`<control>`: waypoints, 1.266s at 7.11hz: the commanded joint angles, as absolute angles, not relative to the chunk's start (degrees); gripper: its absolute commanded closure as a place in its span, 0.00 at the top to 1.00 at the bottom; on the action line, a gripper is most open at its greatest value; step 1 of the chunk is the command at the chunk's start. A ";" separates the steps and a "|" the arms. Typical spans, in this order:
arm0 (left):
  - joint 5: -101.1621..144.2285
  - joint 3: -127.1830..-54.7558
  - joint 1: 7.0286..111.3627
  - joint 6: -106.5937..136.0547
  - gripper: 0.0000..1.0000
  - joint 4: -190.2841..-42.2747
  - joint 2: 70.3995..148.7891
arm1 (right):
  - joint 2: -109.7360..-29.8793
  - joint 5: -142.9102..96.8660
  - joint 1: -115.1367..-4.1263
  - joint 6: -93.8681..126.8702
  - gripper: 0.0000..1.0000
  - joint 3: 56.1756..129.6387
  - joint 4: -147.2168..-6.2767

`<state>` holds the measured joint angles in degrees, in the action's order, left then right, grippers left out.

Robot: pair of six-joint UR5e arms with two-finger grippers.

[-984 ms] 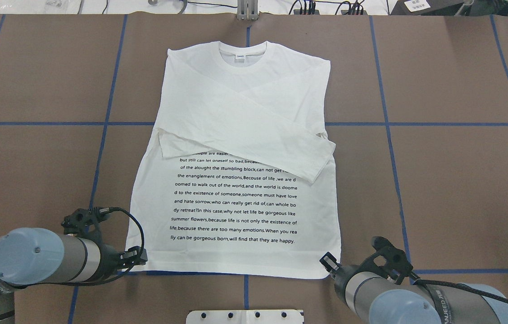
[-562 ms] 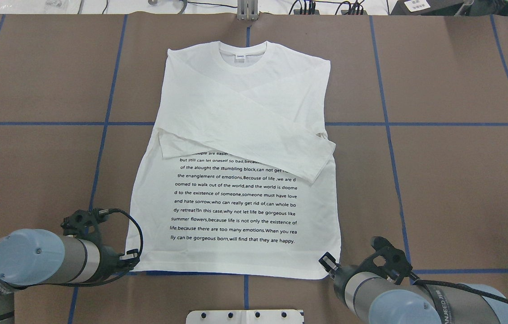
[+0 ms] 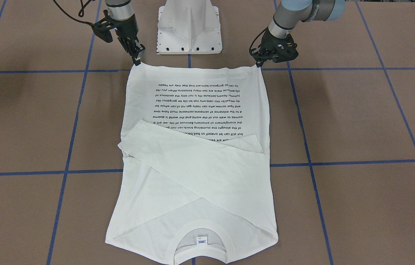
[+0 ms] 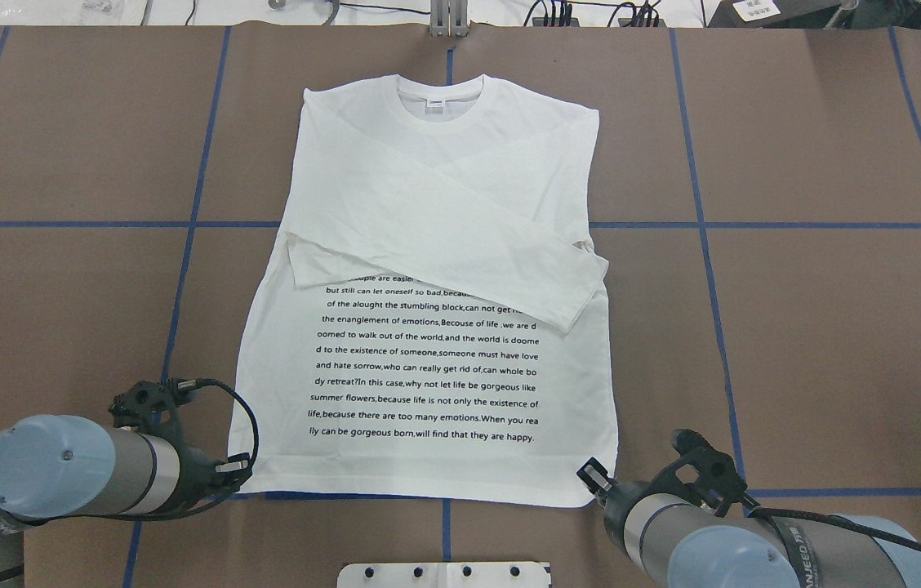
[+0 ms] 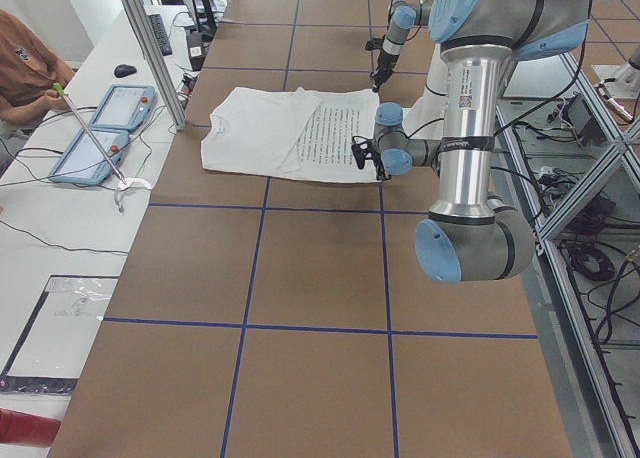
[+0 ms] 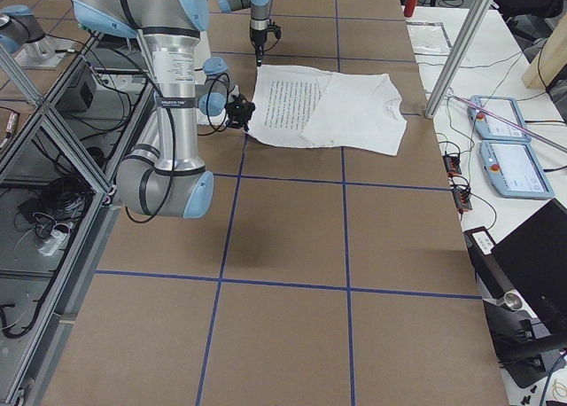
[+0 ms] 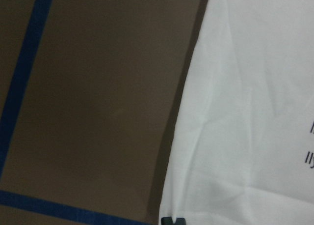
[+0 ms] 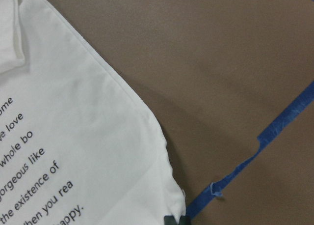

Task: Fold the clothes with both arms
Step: 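Grasp both hem corners with the left and right grippers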

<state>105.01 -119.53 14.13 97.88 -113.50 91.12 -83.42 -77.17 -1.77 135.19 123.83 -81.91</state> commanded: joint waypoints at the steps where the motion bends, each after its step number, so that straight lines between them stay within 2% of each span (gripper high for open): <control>1: 107.75 -124.96 13.98 102.96 0.00 -111.72 91.32 | -84.64 -77.43 -0.02 135.17 0.00 128.20 -86.18; 3: 107.84 -129.18 12.66 105.19 0.00 -110.32 91.14 | -84.64 -77.34 2.55 135.18 0.00 130.78 -89.56; 5: 107.67 -133.75 11.16 108.19 0.00 -107.84 91.23 | -89.71 -77.69 2.46 135.09 0.00 136.29 -89.74; 8: 107.58 -134.74 16.14 105.15 0.00 -104.68 92.36 | -87.90 -79.61 -3.94 132.73 0.00 136.15 -89.74; 9: 107.49 -133.17 21.57 98.59 0.00 -104.24 95.42 | -83.71 -83.54 -9.87 126.97 0.00 135.10 -89.82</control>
